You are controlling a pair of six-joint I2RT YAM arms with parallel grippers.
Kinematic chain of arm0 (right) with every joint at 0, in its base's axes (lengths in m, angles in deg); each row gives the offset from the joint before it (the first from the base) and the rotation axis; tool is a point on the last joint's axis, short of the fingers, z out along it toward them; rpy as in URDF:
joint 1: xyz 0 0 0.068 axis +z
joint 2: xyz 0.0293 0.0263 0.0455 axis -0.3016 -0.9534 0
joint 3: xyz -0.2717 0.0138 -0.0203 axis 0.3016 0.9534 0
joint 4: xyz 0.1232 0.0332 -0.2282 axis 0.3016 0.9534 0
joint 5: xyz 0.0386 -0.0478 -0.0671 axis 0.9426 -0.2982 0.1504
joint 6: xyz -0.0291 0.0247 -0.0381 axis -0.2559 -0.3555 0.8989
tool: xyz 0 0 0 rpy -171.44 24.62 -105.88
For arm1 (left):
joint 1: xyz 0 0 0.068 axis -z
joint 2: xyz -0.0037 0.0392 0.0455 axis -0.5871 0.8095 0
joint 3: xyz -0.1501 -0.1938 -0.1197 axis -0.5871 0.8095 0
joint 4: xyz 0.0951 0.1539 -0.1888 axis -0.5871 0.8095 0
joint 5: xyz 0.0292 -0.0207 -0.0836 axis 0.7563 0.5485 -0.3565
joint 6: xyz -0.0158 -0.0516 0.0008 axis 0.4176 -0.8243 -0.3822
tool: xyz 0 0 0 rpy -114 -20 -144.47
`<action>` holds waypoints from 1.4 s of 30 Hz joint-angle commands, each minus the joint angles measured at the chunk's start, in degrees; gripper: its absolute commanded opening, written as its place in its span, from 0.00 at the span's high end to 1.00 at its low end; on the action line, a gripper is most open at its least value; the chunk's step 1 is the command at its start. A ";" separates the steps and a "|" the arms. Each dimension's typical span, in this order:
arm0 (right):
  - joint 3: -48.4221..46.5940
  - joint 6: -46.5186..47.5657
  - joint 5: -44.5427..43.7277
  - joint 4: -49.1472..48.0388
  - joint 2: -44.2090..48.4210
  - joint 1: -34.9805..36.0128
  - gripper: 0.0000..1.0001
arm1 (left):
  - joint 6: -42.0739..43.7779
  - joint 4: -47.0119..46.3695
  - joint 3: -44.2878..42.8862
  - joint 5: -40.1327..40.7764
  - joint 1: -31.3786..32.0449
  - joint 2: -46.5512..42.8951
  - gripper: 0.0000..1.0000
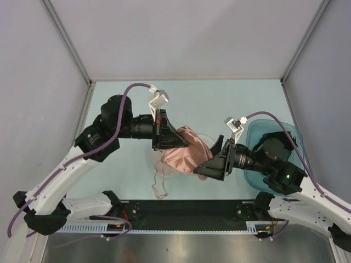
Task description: Place the bra in the laundry bag and zip it closed
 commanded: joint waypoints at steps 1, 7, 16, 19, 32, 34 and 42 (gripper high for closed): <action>-1.36 3.30 3.88 -4.13 -0.59 -0.11 0.00 | -2.03 1.30 -1.27 -3.26 -0.29 1.98 1.00; -2.59 3.73 6.51 -1.42 -2.35 0.07 0.00 | -1.77 1.83 -0.92 -3.35 -0.21 3.56 1.00; -3.65 7.95 4.94 4.39 -2.08 0.16 0.09 | -0.01 2.97 1.37 -7.48 0.50 5.32 1.00; -2.78 8.04 4.58 4.05 -2.26 0.15 0.17 | 0.61 3.15 1.98 -8.45 0.67 5.50 1.00; -0.75 8.74 2.47 3.43 -4.19 -0.20 0.43 | 1.57 3.23 3.74 -10.74 2.69 4.62 1.00; -0.84 8.83 2.21 3.61 -4.98 -0.54 0.59 | 1.92 3.67 3.65 -9.69 2.69 4.19 0.95; -0.05 6.03 1.33 5.19 -5.16 -3.09 1.00 | 3.16 9.65 0.93 9.46 0.24 -1.26 0.42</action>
